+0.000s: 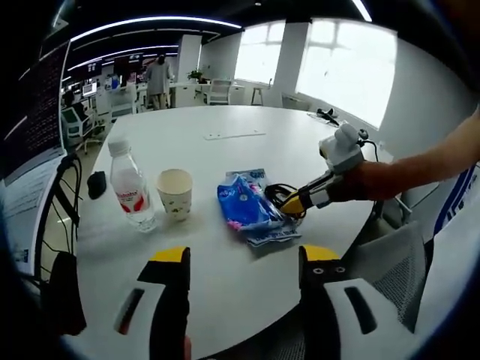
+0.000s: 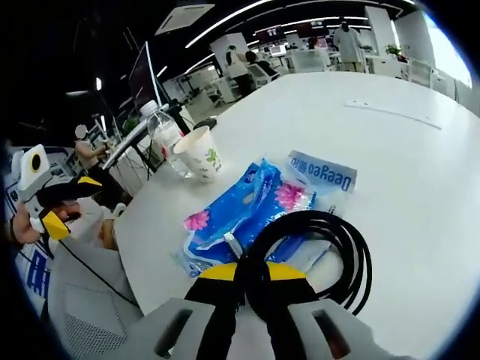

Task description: Arrange the tabletop items into an orderly group along one side of the table until the central work area is clear of visible clutter.

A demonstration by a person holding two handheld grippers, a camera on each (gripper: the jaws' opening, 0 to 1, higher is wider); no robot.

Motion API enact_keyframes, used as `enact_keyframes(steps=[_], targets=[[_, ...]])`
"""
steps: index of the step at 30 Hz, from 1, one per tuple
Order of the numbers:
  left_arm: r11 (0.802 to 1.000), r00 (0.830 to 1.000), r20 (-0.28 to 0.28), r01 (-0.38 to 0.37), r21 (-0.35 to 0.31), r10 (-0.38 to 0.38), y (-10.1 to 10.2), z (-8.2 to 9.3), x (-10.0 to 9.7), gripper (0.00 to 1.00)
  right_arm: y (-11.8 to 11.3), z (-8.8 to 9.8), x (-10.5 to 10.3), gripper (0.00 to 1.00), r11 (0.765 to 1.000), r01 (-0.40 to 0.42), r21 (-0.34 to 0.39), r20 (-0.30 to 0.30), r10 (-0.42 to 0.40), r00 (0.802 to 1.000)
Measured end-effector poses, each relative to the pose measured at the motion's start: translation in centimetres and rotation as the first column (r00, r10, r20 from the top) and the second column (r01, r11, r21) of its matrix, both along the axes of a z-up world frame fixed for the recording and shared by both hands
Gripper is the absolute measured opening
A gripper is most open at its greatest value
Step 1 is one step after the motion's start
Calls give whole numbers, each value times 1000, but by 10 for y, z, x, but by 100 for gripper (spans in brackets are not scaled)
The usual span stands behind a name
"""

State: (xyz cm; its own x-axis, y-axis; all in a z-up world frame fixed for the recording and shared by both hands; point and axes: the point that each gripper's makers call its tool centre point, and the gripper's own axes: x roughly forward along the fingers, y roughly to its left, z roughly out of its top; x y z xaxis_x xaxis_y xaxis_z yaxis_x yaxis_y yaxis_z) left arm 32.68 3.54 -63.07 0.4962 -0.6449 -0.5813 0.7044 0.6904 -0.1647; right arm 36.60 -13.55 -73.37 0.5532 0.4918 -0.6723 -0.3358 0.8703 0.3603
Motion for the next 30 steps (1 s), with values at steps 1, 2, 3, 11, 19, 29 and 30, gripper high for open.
enact_keyframes(steps=[1,2,3,11,19,29,30], targets=[[1000,1000,0,-2,1,2,0,0,0,58,-2,-1,1,9,1000,6,5,0,-6,1000],[1000,1000,0,-4,0,4,1,0,0,58,-4,0,0,9,1000,14,10,1,-14,1000],[1000,1000,-1,-7,-2,7,1,0,0,58,-5,2,0,9,1000,22,15,1,-22,1000],[1000,1000,-9,-10,0,10,3,-3,-3,57,-19,11,-2,9,998,52,46,21,-53,998],[1000,1000,-20,-8,0,8,0,-7,-6,57,-45,18,-8,9,991,117,59,36,-120,992],[1000,1000,-16,5,1,-5,-8,-3,-3,57,-79,23,-13,9,975,207,76,43,-211,977],[1000,1000,-15,6,1,-6,-9,-2,-2,57,-81,24,-14,9,974,213,77,43,-216,975]])
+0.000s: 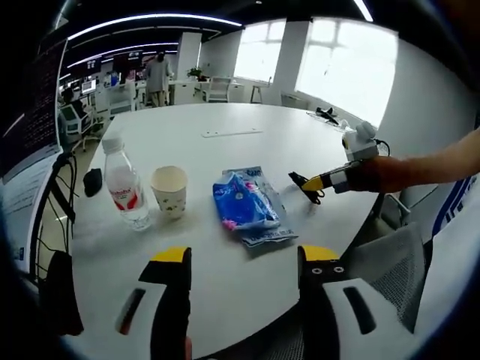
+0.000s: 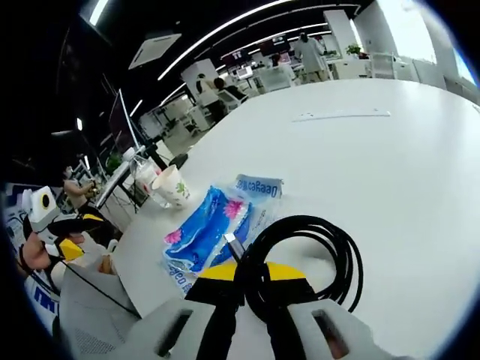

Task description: Arrange the tabletop items into an orderly group along one side of the table until the central work area is clear of visible clutter.

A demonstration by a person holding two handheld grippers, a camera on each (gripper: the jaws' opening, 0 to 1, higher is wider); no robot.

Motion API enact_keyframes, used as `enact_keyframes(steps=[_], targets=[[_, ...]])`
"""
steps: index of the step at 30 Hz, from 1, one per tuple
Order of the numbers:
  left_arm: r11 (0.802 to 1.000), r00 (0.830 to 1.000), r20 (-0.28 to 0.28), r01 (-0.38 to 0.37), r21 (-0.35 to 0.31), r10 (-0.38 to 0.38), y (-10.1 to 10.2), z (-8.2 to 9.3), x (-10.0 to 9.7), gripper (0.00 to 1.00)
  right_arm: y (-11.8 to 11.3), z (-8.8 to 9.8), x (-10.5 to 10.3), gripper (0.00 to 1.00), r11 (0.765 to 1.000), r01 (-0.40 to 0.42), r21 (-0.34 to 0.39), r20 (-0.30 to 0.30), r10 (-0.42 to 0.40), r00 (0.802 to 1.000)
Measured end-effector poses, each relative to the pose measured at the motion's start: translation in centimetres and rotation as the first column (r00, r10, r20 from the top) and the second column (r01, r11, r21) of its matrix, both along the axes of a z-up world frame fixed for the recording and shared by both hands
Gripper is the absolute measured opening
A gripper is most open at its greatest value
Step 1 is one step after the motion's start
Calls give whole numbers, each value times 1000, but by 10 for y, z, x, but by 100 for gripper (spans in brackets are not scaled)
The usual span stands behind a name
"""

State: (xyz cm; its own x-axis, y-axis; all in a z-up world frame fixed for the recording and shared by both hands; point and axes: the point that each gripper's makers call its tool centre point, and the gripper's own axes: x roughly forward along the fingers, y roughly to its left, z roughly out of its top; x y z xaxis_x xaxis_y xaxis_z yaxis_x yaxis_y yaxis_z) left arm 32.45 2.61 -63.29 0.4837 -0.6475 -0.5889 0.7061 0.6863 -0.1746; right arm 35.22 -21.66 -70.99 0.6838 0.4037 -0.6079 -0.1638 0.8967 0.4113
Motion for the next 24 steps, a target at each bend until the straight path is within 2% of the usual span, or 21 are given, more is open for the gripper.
enact_keyframes(steps=[12,24], targets=[[1000,1000,-6,15,2,-15,-13,0,-1,56,-31,-3,-6,9,997,82,15,-14,-82,997],[1000,1000,4,-8,5,8,-13,6,2,56,-27,-16,-4,9,994,97,48,-41,-95,995]])
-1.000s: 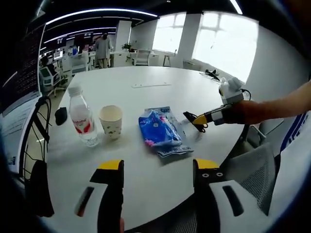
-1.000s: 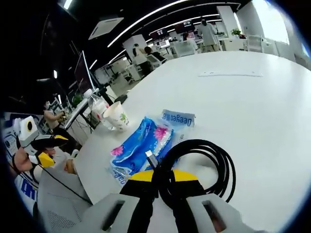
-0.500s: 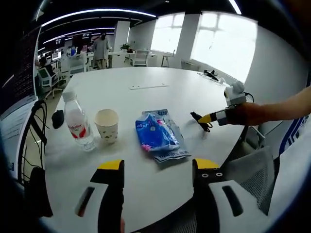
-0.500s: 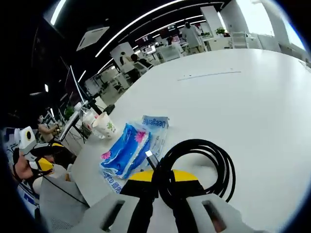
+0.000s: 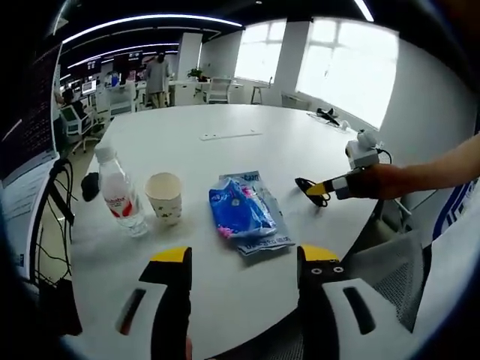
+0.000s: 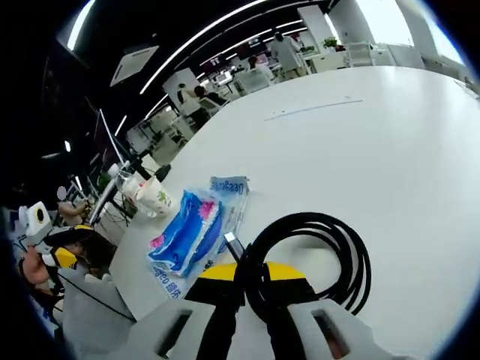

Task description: Arrange the tabletop items into an orderly group along one side of the table until the central work area is clear of visible clutter.

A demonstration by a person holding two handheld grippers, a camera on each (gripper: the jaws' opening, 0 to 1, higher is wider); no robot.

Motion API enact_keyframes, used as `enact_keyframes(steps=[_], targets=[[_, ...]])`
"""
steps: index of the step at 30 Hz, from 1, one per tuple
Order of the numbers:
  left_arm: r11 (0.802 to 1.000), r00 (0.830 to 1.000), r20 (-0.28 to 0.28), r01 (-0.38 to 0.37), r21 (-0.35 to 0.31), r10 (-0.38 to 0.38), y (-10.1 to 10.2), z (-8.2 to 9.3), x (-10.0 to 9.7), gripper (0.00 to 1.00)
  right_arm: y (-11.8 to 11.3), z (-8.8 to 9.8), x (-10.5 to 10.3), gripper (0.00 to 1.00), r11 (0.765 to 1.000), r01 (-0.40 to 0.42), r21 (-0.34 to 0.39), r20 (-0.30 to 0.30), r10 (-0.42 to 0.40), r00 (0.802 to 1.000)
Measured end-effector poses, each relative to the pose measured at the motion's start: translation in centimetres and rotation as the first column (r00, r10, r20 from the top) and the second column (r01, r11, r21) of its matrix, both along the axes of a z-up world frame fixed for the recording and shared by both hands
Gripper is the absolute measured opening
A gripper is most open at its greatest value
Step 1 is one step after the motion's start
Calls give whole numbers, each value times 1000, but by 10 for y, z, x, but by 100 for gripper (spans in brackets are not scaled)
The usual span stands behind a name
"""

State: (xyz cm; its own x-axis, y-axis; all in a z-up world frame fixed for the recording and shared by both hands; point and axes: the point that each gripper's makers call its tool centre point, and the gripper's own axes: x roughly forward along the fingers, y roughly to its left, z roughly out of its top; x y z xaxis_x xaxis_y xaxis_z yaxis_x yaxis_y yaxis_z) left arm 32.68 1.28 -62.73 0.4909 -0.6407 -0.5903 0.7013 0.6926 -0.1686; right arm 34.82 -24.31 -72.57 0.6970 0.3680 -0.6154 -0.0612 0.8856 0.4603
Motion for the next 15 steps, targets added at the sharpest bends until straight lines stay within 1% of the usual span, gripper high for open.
enact_keyframes(steps=[4,8,15], targets=[[1000,1000,9,-12,-4,12,-1,4,1,56,2,-7,-1,9,1000,-15,1,-12,15,1000],[1000,1000,2,-18,1,18,0,2,-1,56,4,-12,-2,9,1000,-3,19,-30,3,1000],[1000,1000,-3,-29,12,29,7,0,-1,56,6,-19,-2,10,1000,-4,12,-51,5,999]])
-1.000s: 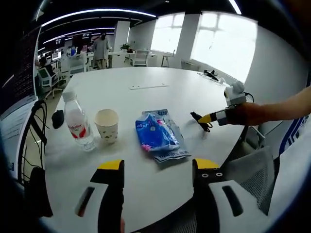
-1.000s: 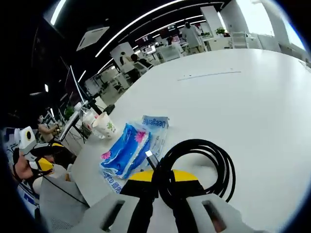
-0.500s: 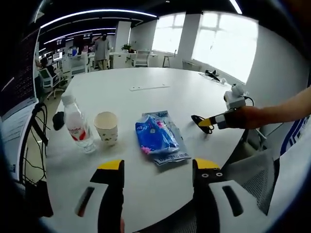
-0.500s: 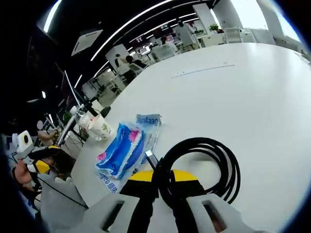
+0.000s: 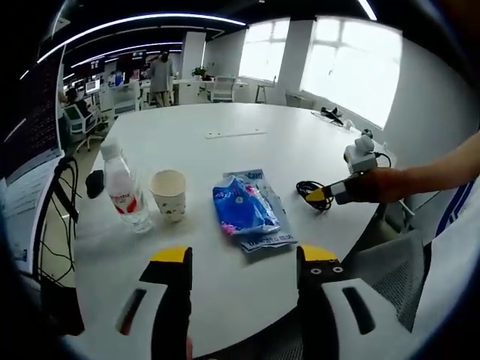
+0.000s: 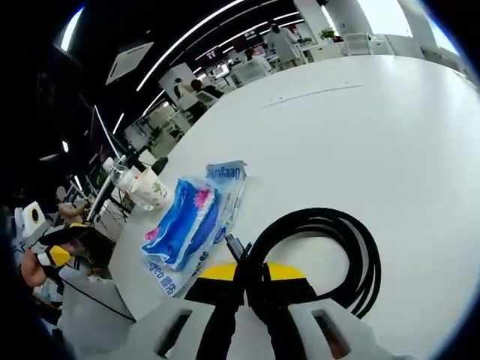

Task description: Arrange the tabletop items into an orderly group along one side of the table until the central work area is clear of visible clutter.

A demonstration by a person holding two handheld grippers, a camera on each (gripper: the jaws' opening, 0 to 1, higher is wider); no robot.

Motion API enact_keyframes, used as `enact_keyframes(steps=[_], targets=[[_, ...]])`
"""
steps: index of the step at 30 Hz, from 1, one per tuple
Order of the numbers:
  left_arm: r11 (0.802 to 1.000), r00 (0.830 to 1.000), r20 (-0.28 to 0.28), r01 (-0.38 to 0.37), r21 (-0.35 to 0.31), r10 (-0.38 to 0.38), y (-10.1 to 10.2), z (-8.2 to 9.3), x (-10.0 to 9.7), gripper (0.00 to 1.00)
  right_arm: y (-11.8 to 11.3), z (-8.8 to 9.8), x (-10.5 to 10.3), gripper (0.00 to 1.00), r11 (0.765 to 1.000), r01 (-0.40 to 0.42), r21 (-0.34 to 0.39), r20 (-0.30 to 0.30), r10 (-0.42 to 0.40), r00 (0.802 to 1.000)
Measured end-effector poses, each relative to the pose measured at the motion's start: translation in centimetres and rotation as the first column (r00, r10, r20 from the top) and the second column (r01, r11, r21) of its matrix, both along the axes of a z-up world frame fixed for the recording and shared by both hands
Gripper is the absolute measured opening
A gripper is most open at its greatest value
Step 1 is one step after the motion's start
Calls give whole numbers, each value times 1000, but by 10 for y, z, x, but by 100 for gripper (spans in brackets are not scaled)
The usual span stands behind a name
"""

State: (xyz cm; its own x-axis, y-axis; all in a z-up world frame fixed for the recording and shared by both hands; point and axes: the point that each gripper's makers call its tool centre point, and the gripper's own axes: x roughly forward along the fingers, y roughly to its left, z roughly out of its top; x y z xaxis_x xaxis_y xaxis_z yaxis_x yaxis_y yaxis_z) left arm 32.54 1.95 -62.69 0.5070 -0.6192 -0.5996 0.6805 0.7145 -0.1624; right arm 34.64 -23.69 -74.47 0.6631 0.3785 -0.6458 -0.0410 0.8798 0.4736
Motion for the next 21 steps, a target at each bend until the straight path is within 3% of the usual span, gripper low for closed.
enact_keyframes(steps=[8,21], targets=[[1000,1000,0,-14,17,14,2,-1,0,55,3,-7,-2,10,999,-30,-45,-10,29,1000],[1000,1000,-7,0,18,1,-3,-3,-3,55,3,-3,-3,15,999,-21,-33,11,22,1000]])
